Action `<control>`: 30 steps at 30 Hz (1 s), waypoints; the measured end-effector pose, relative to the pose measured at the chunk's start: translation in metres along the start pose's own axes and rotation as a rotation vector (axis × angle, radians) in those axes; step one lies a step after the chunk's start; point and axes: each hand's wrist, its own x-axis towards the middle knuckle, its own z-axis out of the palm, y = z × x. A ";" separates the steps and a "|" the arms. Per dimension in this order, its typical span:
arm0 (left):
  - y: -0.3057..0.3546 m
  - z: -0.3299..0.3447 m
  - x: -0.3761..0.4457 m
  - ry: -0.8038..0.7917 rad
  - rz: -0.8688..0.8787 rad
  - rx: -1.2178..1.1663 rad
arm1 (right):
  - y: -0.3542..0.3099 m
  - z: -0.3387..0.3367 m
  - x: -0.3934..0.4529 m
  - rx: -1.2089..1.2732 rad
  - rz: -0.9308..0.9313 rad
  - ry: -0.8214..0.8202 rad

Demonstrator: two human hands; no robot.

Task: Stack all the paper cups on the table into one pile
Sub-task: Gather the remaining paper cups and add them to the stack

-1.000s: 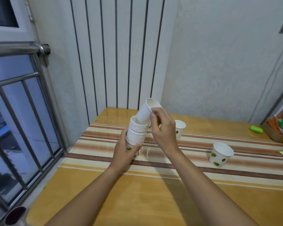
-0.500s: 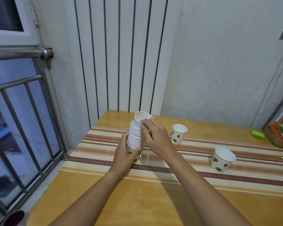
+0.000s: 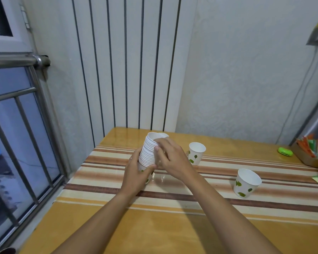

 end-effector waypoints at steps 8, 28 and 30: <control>-0.014 -0.006 0.015 0.048 -0.005 0.038 | 0.037 0.011 0.021 0.030 0.245 0.248; -0.035 -0.010 0.022 -0.001 -0.032 0.033 | 0.098 0.079 0.052 -0.069 0.557 0.213; -0.035 -0.010 0.022 0.000 -0.033 0.033 | 0.096 0.076 0.051 -0.058 0.506 0.263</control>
